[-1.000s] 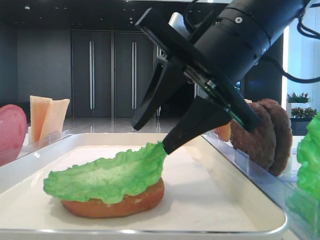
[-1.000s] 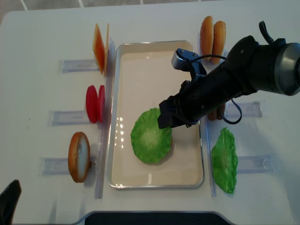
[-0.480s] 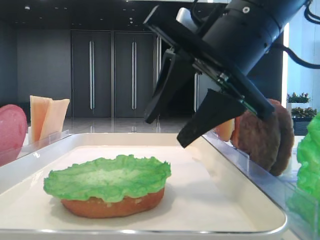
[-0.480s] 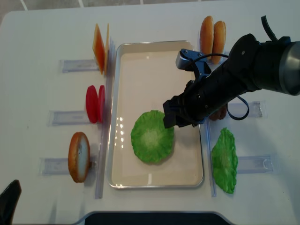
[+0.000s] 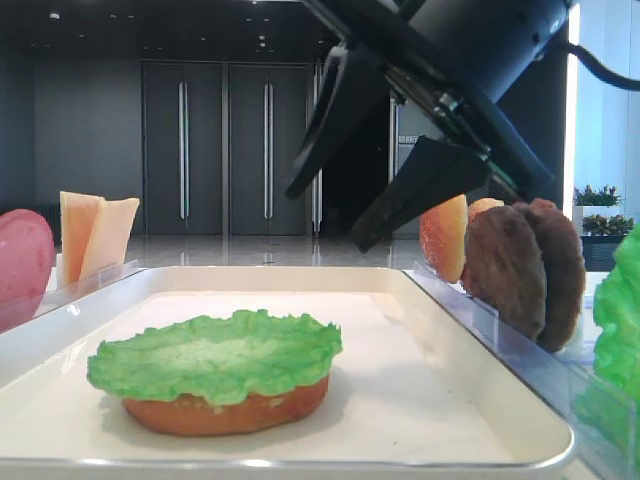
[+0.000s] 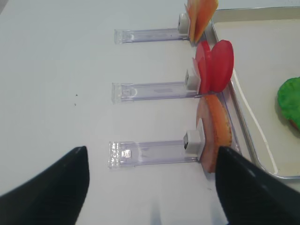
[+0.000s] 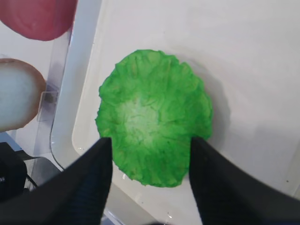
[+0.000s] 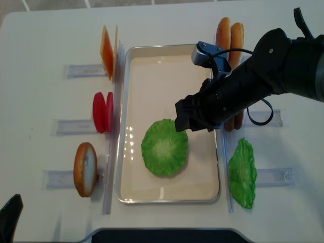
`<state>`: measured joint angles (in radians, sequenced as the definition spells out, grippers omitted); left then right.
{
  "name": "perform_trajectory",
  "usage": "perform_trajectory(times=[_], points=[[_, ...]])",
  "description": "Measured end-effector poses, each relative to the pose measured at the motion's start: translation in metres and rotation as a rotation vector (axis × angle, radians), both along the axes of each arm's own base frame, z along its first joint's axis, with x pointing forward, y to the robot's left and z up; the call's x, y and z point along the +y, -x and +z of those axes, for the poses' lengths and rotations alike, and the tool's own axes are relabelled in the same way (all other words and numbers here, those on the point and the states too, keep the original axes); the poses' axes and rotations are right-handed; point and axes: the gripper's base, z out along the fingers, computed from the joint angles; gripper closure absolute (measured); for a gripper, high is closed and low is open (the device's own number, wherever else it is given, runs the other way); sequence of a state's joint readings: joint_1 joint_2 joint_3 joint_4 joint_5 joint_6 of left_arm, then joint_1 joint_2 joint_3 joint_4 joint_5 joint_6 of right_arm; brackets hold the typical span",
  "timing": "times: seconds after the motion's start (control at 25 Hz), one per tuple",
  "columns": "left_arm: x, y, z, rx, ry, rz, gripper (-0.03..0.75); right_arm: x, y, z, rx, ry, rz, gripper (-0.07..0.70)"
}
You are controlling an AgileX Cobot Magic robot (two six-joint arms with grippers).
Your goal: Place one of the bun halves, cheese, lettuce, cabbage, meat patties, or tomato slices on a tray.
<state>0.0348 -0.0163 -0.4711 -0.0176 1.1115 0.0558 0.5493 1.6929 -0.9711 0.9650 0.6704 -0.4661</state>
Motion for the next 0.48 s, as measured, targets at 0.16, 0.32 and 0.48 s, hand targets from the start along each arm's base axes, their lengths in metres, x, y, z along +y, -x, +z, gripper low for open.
perform_trajectory(times=[0.16,0.32,0.48], points=[[0.000,0.000,0.000,0.000,0.000,0.000,0.073,-0.003,0.003,0.008,-0.006,0.013,-0.004,0.245],[0.000,0.000,0.000,0.000,0.000,0.000,0.073,-0.008,0.003,0.019,-0.027,0.054,-0.019,0.245],[0.000,0.000,0.000,0.000,0.000,0.000,0.073,-0.016,0.005,0.035,-0.054,0.129,-0.033,0.245]])
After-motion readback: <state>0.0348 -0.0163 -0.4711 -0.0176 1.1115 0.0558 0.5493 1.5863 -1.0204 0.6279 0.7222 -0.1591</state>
